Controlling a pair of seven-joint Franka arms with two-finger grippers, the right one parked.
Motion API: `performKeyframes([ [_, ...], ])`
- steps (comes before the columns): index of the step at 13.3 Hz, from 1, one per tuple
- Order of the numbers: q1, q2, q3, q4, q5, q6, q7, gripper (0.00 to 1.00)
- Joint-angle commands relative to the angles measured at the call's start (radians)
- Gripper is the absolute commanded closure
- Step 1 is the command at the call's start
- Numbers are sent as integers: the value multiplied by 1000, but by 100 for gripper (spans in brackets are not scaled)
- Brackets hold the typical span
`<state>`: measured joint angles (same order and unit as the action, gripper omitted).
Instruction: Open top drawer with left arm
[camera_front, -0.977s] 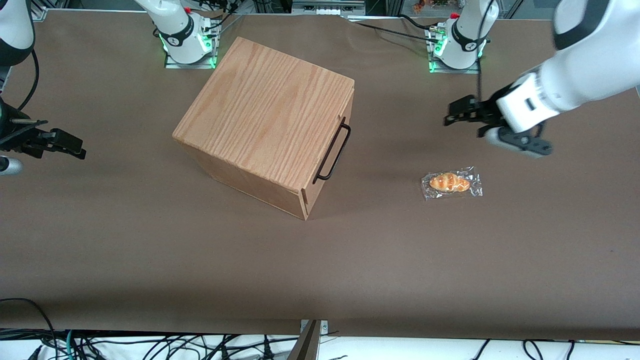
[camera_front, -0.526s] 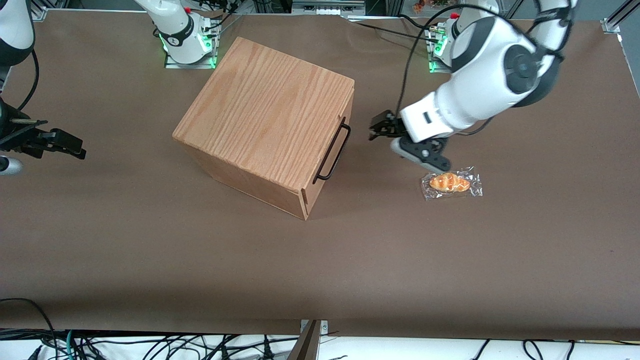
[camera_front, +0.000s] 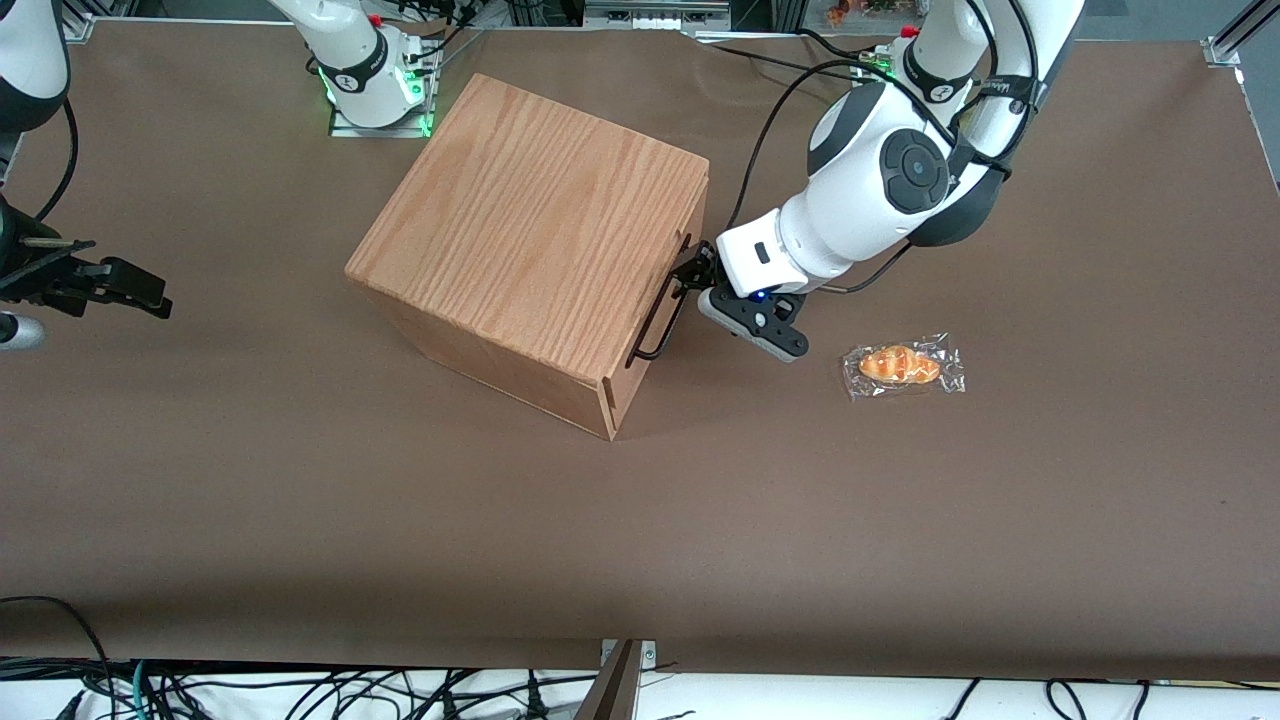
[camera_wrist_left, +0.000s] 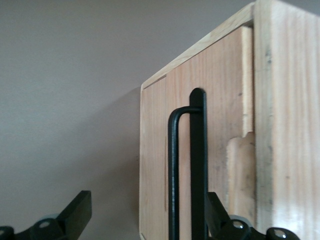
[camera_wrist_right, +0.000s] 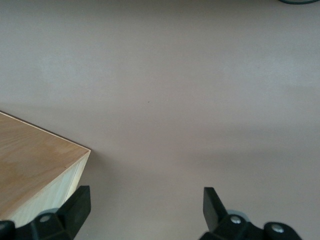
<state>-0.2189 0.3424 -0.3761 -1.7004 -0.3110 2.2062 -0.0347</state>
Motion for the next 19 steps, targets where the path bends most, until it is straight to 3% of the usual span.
performKeyframes([
  [1, -13, 0, 3, -39, 23, 53, 10, 0],
  [8, -37, 18, 3, -102, 27, 147, 15, 0],
  [13, -51, 46, 3, -104, 151, 155, 12, 0],
  [19, -50, 41, 25, -104, 162, 153, 12, 0],
])
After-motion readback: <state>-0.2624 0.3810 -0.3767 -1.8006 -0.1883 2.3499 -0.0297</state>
